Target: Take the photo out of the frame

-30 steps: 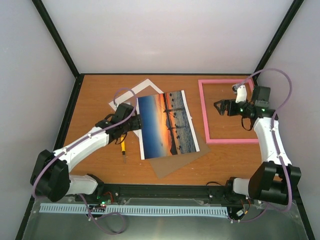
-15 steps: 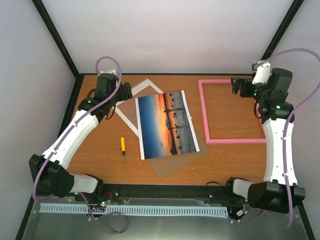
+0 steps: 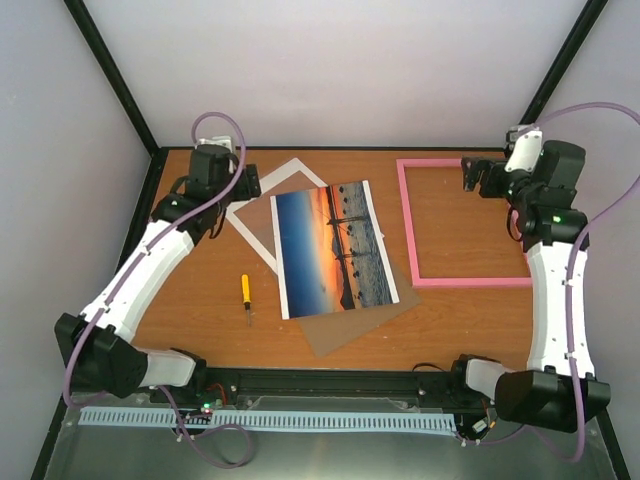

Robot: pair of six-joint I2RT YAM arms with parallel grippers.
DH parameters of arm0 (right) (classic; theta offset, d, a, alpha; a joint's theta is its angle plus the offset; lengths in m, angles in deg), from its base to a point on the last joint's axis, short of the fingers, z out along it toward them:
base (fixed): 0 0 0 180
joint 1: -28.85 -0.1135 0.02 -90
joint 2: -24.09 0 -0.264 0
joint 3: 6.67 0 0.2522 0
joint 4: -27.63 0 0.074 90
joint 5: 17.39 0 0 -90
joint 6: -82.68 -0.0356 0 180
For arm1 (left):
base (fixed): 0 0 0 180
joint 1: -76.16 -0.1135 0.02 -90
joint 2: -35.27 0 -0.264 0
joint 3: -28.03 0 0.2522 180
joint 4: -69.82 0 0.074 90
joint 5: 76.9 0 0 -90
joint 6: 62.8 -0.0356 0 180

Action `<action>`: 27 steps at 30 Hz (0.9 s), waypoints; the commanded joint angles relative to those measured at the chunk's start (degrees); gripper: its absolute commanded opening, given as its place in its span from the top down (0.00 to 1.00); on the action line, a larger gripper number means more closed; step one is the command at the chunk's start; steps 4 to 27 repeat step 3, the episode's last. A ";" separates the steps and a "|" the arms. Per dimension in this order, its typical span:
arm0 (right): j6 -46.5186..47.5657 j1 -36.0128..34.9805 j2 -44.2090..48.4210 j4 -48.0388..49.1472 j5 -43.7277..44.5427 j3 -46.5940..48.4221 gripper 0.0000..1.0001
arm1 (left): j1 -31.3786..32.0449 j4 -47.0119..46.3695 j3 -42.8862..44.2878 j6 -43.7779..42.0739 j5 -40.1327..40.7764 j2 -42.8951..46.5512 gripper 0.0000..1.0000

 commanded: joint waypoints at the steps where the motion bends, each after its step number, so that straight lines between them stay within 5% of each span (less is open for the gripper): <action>1: -0.04 0.26 0.47 1.26 -1.44 -1.38 0.00 | -0.23 0.10 -1.83 -0.14 -1.00 1.43 0.12; 27: -0.07 0.28 0.43 1.37 -1.62 -1.61 0.00 | -0.22 0.17 -2.00 -0.31 -0.66 1.54 0.12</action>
